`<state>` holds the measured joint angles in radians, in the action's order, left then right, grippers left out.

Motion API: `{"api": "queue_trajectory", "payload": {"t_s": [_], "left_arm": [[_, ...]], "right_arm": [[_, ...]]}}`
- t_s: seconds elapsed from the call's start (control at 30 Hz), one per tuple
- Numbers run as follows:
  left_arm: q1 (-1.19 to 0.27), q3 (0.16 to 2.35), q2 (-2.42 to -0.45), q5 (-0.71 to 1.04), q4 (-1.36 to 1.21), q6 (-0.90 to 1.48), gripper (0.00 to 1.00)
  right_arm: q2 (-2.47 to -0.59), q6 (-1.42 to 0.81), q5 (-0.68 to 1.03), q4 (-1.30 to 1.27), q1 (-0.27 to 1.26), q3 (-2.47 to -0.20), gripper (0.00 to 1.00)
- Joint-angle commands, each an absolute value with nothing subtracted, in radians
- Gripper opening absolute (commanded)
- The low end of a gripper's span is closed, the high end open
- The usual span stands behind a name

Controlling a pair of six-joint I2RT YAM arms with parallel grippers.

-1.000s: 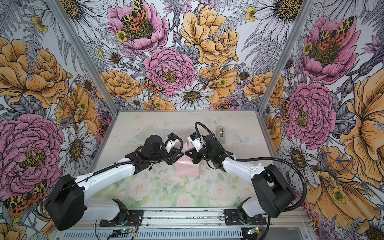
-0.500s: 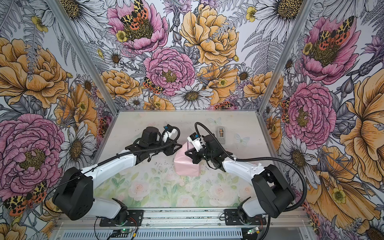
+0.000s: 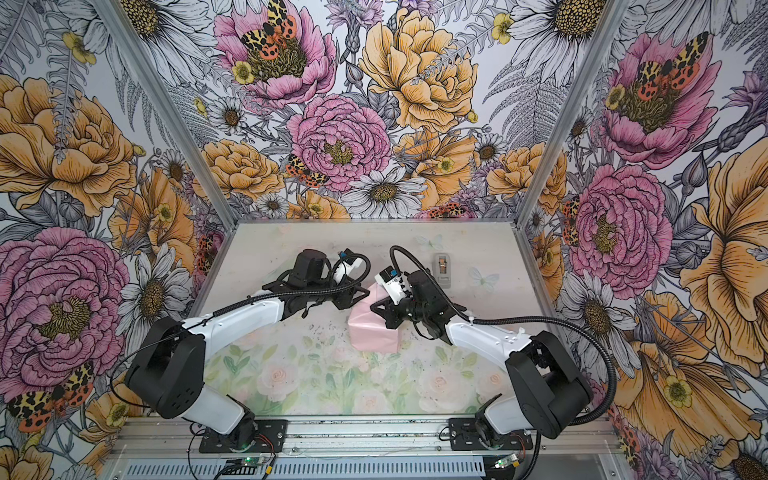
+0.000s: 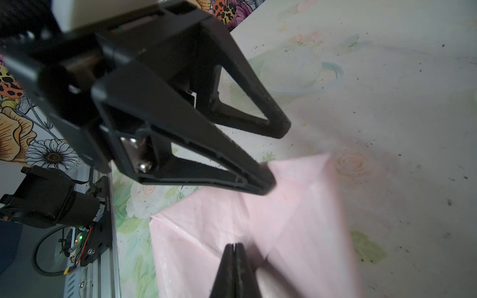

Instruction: Wrap the gift box in paper

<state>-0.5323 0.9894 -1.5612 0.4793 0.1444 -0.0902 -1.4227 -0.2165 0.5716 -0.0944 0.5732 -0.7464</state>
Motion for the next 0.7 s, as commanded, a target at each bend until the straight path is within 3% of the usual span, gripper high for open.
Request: {"api": "queue_trajectory", "payload": {"t_s": [0.0, 0.3, 0.5, 0.67], "left_arm": [[-0.524, 1.019, -1.577, 0.527, 0.166, -0.136, 0.48], [-0.523, 1.02, -1.594, 0.56, 0.179, -0.159, 0.35], [-0.524, 1.019, -1.561, 0.578, 0.175, -0.168, 0.4], [-0.513, 1.017, -1.543, 0.621, 0.144, -0.168, 0.47]], "right_arm": [[-1.395, -0.203, 0.57, -0.055, 0.583, -0.726, 0.0], [-1.337, -0.202, 0.555, -0.055, 0.58, -0.732, 0.11], [-1.409, -0.197, 0.543, -0.04, 0.574, -0.744, 0.0], [-1.439, -0.198, 0.548, -0.035, 0.574, -0.744, 0.0]]}}
